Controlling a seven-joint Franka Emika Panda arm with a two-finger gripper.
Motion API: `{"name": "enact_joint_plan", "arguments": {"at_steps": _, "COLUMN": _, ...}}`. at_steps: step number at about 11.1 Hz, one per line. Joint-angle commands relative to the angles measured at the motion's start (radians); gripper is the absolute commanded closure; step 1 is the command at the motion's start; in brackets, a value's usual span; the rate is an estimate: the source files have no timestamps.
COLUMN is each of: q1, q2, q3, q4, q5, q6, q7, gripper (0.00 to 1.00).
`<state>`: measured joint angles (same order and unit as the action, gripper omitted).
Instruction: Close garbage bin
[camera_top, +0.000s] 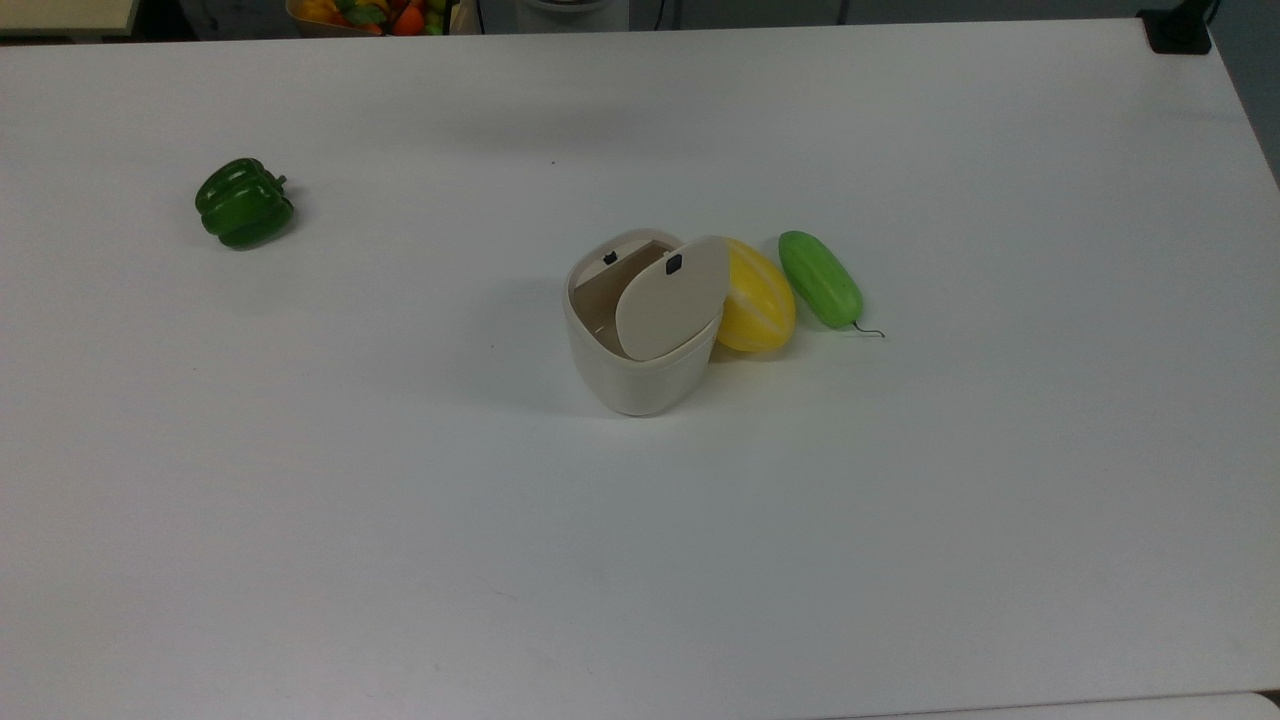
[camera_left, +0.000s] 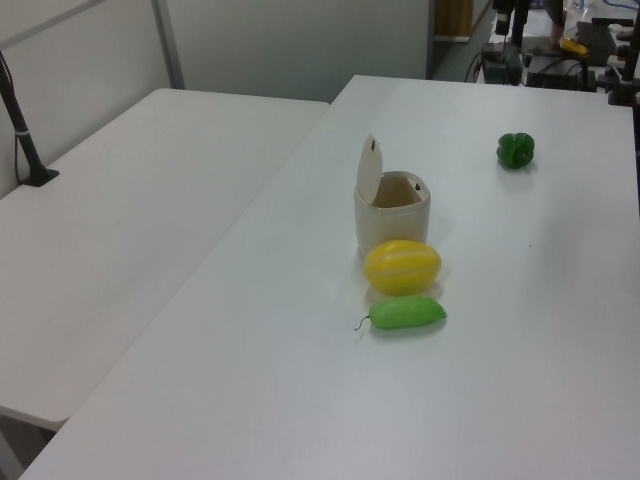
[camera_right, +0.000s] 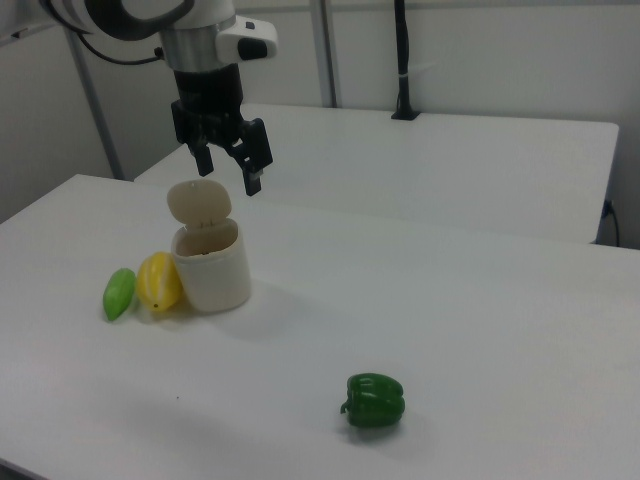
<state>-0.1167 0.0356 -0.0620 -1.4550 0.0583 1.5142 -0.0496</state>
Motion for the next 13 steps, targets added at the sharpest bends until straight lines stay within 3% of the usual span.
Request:
{"name": "enact_joint_plan", "arguments": {"at_steps": 1, "q1": 0.005, "q2": -0.013, "q3": -0.006, "q4": -0.008, "q5": -0.012, "q6": -0.009, "q7": 0.019, "gripper": 0.0}}
{"name": "enact_joint_plan", "arguments": {"at_steps": 6, "q1": 0.018, "q2": 0.012, "q3": -0.001, "q4": -0.008, "q5": -0.066, "q6": -0.005, "q7": 0.017, "gripper": 0.0}}
{"name": "enact_joint_plan", "arguments": {"at_steps": 13, "q1": 0.02, "q2": 0.01, "q3": 0.007, "q4": -0.008, "q5": -0.002, "q6": 0.037, "q7": 0.024, "gripper": 0.0}}
